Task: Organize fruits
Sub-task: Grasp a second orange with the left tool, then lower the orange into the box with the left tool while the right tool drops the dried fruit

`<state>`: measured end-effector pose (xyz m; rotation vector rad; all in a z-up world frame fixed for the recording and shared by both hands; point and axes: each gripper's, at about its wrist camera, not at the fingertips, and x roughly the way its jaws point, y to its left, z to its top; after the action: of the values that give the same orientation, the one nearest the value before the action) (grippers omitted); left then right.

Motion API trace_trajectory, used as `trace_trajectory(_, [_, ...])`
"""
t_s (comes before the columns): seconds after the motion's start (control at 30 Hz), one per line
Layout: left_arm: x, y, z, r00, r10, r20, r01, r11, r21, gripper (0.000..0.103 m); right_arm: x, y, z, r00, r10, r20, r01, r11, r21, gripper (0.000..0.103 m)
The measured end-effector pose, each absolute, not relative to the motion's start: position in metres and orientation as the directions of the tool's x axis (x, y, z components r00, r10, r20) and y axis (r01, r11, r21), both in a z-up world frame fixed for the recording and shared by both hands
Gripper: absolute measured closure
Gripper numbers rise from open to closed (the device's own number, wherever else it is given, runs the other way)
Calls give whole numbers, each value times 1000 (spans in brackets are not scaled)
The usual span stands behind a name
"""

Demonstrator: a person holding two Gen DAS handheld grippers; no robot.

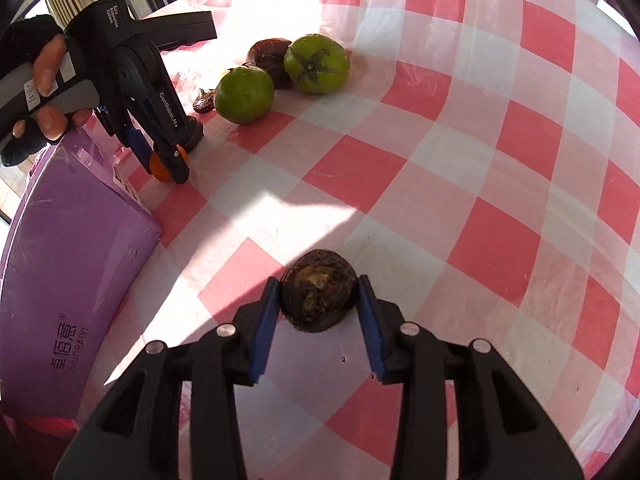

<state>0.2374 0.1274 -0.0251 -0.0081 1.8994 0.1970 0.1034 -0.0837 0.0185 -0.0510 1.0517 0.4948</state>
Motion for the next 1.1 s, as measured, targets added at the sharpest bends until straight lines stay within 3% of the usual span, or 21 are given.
trace_trajectory(0.03, [235,128,-23,-318,79,-945,-106,987,118,66,102,-86,20,398,364,-842,-412,891,191,64])
trace_trajectory(0.17, [228,111,-20,-301,158,-940,-24,985,173,68,97,-88,21,399,359,-844,-409,893,187,64])
trace_trajectory(0.27, [219,92,-5,-243,120,-963,-8,992,126,68,94,-93,22,398,351,-848,-395,899,187,64])
trace_trajectory(0.4, [203,60,39,-47,45,-998,55,998,43,68,91,-104,21,400,324,-857,-325,925,198,64])
trace_trajectory(0.63, [170,18,107,279,58,-958,193,974,116,68,78,-115,34,431,287,-855,-238,951,199,64])
trace_trajectory(1.1, [114,75,145,358,-59,-932,217,976,22,68,52,-67,109,528,330,-783,-203,944,261,64])
